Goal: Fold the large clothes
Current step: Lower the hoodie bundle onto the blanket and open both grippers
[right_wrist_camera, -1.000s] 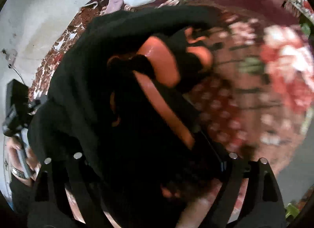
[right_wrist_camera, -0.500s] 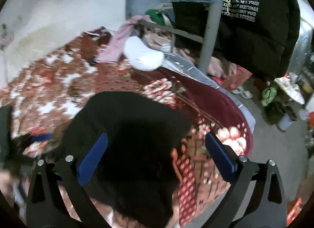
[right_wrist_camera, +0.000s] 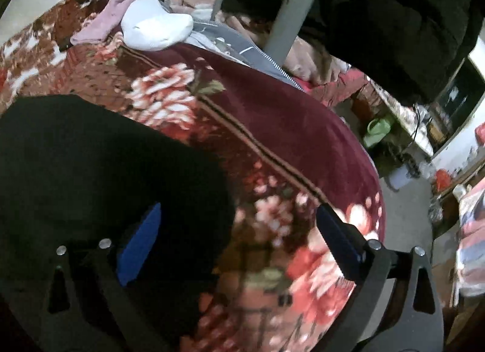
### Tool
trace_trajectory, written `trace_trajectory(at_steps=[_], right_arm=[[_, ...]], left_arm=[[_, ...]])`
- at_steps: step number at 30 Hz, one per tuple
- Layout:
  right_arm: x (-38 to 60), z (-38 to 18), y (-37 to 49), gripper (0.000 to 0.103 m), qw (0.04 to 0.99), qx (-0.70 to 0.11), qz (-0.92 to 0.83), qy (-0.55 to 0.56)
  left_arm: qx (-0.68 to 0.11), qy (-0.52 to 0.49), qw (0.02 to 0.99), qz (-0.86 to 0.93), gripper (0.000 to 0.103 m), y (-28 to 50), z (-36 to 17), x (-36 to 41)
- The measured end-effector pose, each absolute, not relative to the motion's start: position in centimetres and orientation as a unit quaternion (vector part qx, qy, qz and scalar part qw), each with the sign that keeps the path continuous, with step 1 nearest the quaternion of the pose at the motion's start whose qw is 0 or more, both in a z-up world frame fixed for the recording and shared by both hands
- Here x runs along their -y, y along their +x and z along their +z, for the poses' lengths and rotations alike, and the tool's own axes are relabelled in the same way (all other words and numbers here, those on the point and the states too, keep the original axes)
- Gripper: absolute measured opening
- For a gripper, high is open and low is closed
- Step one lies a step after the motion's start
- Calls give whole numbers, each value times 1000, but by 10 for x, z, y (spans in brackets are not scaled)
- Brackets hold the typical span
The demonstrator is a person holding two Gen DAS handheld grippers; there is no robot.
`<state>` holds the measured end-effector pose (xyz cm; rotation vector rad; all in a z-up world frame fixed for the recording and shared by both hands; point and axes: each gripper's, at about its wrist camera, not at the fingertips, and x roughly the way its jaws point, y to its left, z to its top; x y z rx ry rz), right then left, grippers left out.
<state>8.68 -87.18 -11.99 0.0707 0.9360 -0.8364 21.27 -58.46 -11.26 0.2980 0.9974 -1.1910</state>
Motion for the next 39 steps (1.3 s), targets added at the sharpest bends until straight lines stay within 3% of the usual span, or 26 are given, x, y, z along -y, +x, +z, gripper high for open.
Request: trace_trajectory(at_steps=[6, 11, 17, 21, 29, 39], right_arm=[[874, -104, 81, 98, 816, -431, -382, 46], [804, -65, 55, 98, 863, -385, -325, 33], [779, -106, 55, 98, 855, -415, -310, 21], [791, -122, 38, 98, 863, -398, -307, 56], [704, -74, -33, 98, 898, -303, -315, 51], [632, -34, -88, 98, 925, -261, -271, 48]], left_arm=[[-458, 83, 710, -528, 98, 217, -97, 576], [-425, 46, 715, -554, 97, 212, -60, 574], [-396, 141, 742, -522, 99, 173, -90, 591], [-395, 148, 755, -502, 99, 167, -96, 590], [-356, 108, 796, -478, 98, 133, -58, 552], [-295, 71, 811, -499, 98, 69, -2, 486]])
